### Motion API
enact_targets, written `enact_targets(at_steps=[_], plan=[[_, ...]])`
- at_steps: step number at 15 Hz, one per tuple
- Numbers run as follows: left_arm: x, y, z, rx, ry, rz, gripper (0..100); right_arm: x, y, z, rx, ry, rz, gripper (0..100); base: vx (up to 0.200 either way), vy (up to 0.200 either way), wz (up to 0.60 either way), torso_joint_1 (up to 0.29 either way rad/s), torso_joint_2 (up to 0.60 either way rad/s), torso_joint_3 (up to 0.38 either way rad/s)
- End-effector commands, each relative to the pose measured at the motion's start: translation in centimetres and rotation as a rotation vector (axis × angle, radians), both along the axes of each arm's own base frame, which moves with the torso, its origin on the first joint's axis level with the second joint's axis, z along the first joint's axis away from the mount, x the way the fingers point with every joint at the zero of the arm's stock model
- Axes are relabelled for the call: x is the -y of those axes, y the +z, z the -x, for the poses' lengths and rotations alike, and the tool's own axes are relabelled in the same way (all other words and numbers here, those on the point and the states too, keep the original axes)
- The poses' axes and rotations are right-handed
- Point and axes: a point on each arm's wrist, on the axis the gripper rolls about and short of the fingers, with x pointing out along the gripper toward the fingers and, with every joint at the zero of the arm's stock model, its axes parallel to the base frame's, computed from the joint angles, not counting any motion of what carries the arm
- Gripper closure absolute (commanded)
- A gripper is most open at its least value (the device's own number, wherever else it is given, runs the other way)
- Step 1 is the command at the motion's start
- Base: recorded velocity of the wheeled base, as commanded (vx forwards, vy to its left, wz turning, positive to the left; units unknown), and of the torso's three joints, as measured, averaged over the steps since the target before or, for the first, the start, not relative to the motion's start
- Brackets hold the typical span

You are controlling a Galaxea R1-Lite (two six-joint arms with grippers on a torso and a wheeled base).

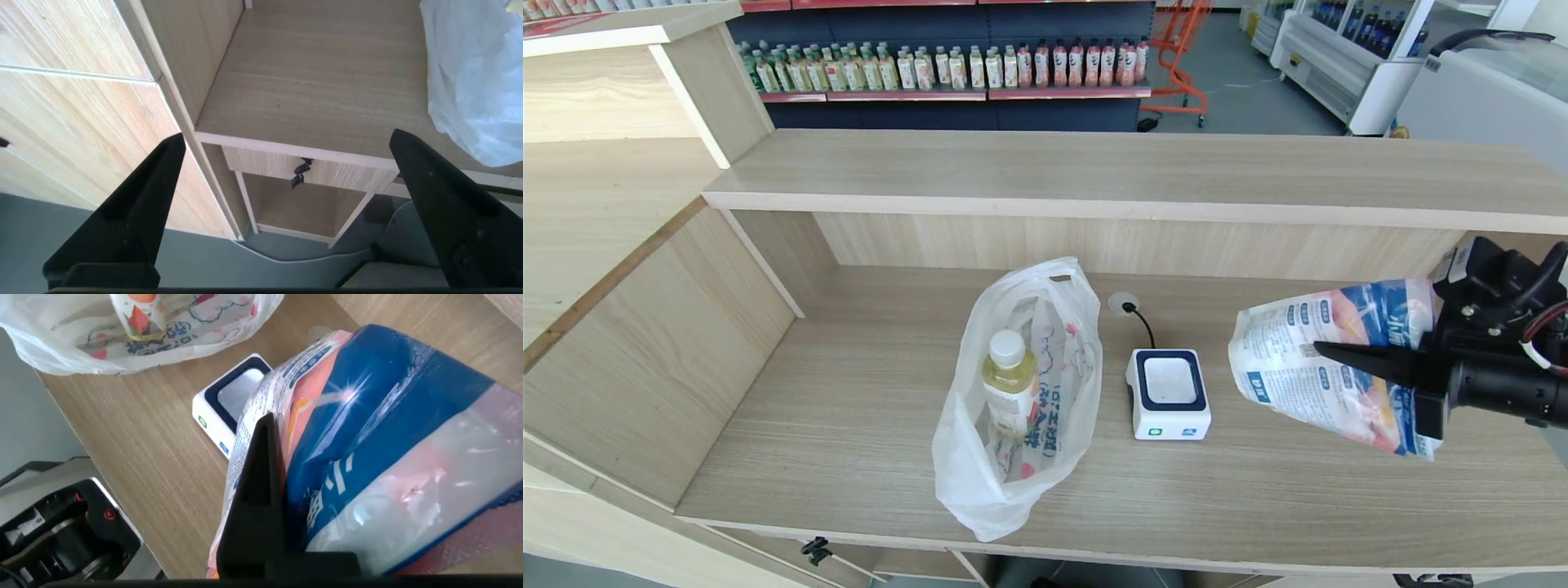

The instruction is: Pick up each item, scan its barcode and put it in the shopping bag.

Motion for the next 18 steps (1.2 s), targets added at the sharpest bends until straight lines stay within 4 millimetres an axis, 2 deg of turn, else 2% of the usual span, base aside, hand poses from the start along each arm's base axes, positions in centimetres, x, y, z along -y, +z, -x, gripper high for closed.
enact_targets(at_steps=[1,7,14,18], plan=[[0.0,0.0,0.0,0.000,0.000,-0.001,0,-0.2,-1.9,-1.9,-0.044,0.014,0.035,100,0.000,0.000,0.00,0.000,0.00,0.000],[0.0,0.0,0.0,0.000,0.000,0.001,0,-1.2,-4.6,-6.3,0.012,0.105,0.121,100,0.000,0.000,0.00,0.000,0.00,0.000],[0.0,0.0,0.0,0.000,0.000,0.001,0,-4.8,-6.1,-10.0,0.138,0.264,0.117,100,0.000,0.000,0.00,0.000,0.00,0.000],[0.0,0.0,0.0,0.000,0.000,-0.001,0,-5.3,-7.0,-11.2,0.178,0.297,0.174,100,0.000,0.000,0.00,0.000,0.00,0.000]])
